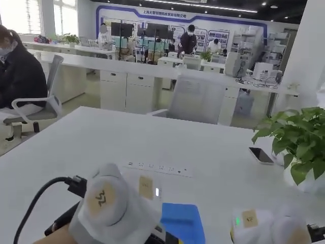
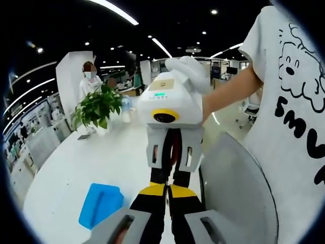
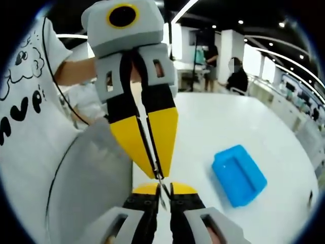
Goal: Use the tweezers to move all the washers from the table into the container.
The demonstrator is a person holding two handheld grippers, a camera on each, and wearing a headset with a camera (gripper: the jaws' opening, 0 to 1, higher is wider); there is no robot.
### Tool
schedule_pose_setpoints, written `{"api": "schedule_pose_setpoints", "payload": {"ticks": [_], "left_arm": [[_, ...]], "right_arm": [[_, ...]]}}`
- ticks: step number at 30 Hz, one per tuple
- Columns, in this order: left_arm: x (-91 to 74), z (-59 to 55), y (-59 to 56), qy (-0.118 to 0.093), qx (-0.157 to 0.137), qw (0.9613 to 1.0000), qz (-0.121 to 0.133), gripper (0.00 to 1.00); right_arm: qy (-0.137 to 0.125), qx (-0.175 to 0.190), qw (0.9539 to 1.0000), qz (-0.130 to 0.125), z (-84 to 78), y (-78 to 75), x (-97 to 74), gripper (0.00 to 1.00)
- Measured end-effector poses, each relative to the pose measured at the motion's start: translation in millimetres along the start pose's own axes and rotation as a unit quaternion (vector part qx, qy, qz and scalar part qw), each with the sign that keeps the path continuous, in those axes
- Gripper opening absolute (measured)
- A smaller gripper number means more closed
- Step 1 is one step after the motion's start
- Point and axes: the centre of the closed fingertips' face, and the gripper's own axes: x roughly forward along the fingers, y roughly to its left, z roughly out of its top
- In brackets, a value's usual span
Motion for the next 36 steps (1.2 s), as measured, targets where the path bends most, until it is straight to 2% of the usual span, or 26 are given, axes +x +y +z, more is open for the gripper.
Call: {"api": "schedule_pose_setpoints", "payload": {"ticks": [4,6,9,10,12,16,18,22,26,30,33,36], "left_arm": [[7.2,-12.1,3.2,0.014,0.000,0.9999,0.003,0.00],[11.6,-21.6,4.5,0.027,0.000,0.9996,0.004,0.00],[20.2,-42.4,6.9,0.053,0.009,0.9985,0.010,0.00],[21.5,-46.0,7.5,0.058,0.012,0.9982,0.011,0.00],[29.1,-62.5,9.1,0.076,0.027,0.9966,0.012,0.00],[38.3,-84.4,15.1,0.091,0.027,0.9955,0.007,0.00],[42.6,-97.5,19.9,0.104,0.029,0.9941,0.009,0.00],[50.1,-117.5,27.2,0.121,0.028,0.9923,0.008,0.00],[54.4,-133.7,35.7,0.131,0.015,0.9912,0.006,0.00],[54.1,-150.2,37.2,0.140,0.004,0.9901,0.001,0.00],[55.0,-164.2,35.7,0.154,0.003,0.9880,-0.007,0.00],[57.1,-177.1,37.7,0.170,0.010,0.9854,-0.010,0.00]], "right_arm": [[0.013,0.009,0.9999,-0.005,-11.2,-6.2,5.5,0.05],[0.025,0.013,0.9996,-0.007,-18.6,-8.6,10.5,0.05],[0.045,0.014,0.9988,-0.015,-33.4,-13.7,22.4,0.05],[0.050,0.015,0.9985,-0.017,-37.3,-15.1,26.4,0.05],[0.060,0.022,0.9978,-0.021,-46.3,-18.4,35.9,0.06],[0.074,0.038,0.9960,-0.032,-60.9,-26.6,52.7,0.06],[0.086,0.035,0.9948,-0.041,-66.7,-32.1,60.4,0.06],[0.104,0.048,0.9924,-0.044,-76.8,-40.7,74.1,0.07],[0.104,0.057,0.9913,-0.056,-84.1,-47.2,84.7,0.08],[0.103,0.071,0.9901,-0.064,-88.7,-48.8,88.1,0.11],[0.104,0.084,0.9884,-0.072,-94.6,-45.5,84.4,0.16],[0.085,0.118,0.9855,-0.088,-98.0,-40.9,74.3,0.20]]}}
